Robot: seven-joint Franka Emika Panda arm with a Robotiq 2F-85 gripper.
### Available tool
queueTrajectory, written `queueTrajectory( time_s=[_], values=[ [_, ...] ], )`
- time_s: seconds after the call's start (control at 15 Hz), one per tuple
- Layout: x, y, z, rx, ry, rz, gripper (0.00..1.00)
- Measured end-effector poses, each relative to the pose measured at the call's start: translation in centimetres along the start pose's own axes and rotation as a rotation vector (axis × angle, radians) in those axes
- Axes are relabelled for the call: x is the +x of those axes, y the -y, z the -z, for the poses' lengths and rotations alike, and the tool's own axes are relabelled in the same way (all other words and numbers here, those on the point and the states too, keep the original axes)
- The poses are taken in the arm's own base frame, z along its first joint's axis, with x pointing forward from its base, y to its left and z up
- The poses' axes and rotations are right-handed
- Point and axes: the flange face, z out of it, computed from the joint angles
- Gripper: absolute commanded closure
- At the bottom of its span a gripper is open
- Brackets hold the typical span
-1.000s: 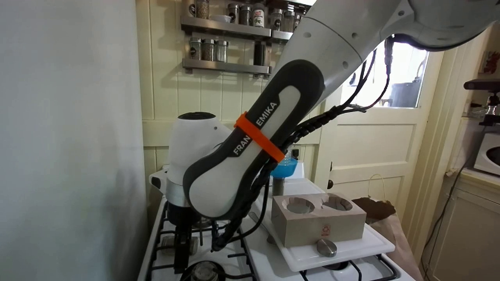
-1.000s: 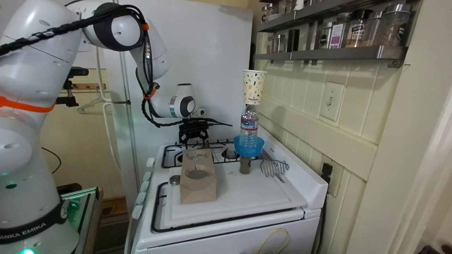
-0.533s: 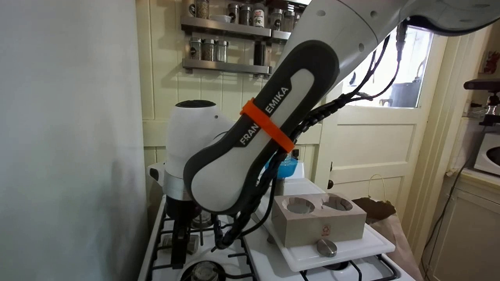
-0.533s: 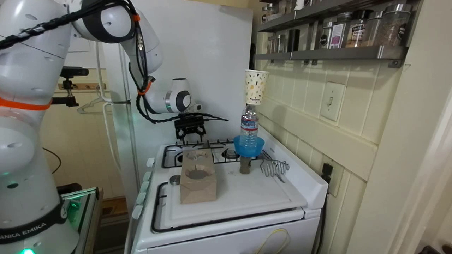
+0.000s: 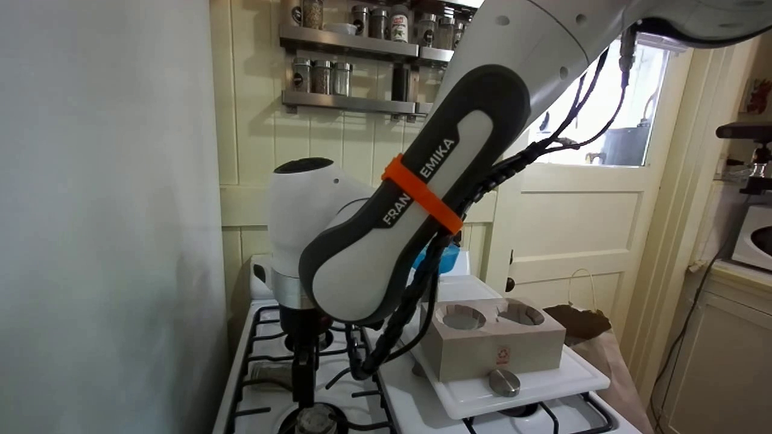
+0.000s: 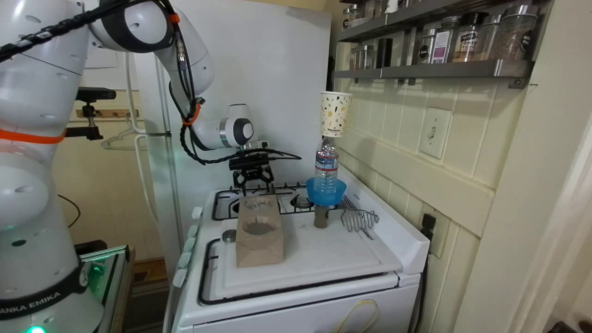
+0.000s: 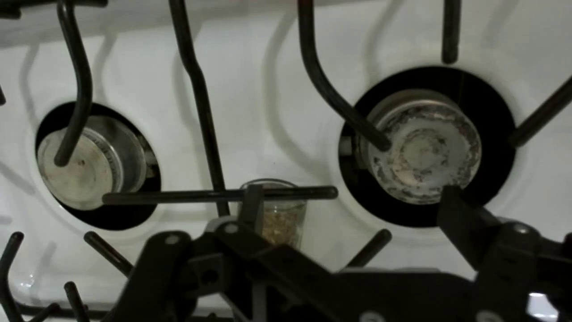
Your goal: Pick up the spice bottle
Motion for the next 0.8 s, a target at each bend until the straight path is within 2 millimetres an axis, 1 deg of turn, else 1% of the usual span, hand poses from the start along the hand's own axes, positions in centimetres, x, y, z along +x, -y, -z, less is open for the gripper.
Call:
queueTrajectory(
  time_s=[0.13,0.33,0.8],
  values=[
    [-0.5,-0.4,-0.8,-0.011,0.017,0.005,0.0],
    [-0.7,-0.7,-1.4,-0.023,0.03,0.018,0.0],
    [-0.4,-0.3,-1.6,-0.047,0.039,0.052,0.0]
  ],
)
